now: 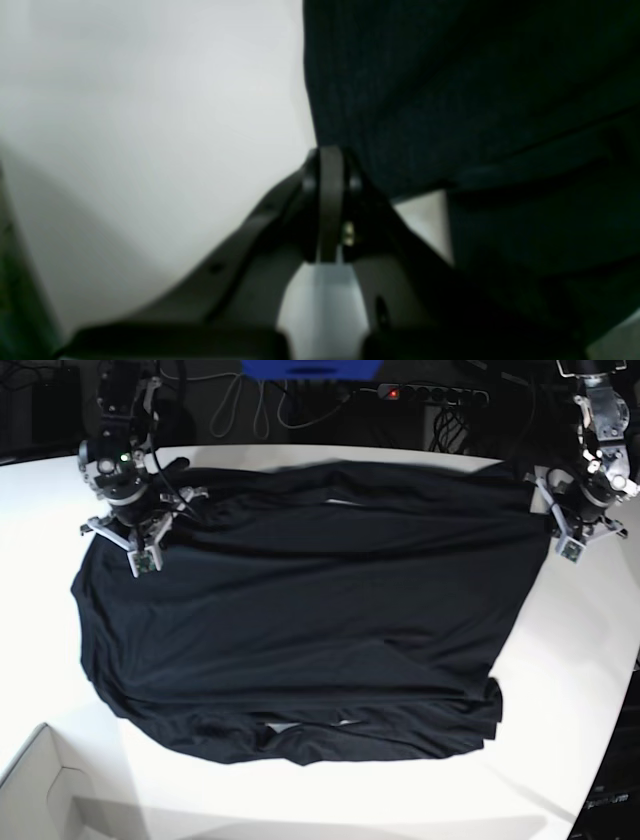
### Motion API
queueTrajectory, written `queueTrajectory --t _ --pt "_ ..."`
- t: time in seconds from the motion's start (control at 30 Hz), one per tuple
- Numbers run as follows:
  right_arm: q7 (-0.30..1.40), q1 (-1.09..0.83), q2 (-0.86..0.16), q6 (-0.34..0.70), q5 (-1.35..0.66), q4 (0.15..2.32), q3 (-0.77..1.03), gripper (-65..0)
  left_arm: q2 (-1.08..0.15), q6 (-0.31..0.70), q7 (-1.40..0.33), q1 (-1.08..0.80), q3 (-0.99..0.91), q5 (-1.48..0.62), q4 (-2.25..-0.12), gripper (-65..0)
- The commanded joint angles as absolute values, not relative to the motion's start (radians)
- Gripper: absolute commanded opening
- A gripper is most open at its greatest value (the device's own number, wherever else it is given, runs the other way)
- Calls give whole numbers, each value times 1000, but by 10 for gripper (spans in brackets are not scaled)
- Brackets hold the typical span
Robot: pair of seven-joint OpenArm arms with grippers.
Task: Layout the t-shirt on the table in an organized manner, then fold the t-shirt properly
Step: 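Hold the shirt corners with both grippers and stretch them outward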
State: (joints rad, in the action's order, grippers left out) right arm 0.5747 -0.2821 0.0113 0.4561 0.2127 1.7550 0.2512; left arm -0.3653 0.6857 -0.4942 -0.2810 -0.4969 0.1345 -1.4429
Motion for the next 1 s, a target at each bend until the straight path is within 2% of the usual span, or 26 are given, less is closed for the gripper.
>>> queueTrajectory --t 0.0,0.27,0.63,0.97 --pt "556 -285 5 453 211 1771 254 -650 -372 698 -539 -298 -509 163 -1452 -649" --pt "552 -377 4 453 211 1771 252 -650 -367 698 -541 -325 -524 163 -1535 -649" --pt "552 -406 1 453 211 1779 255 -650 -361 698 -541 -377 -524 163 -1652 -649" --pt "553 -426 5 453 211 1977 257 -650 -355 698 -541 -372 -526 163 -1745 -649"
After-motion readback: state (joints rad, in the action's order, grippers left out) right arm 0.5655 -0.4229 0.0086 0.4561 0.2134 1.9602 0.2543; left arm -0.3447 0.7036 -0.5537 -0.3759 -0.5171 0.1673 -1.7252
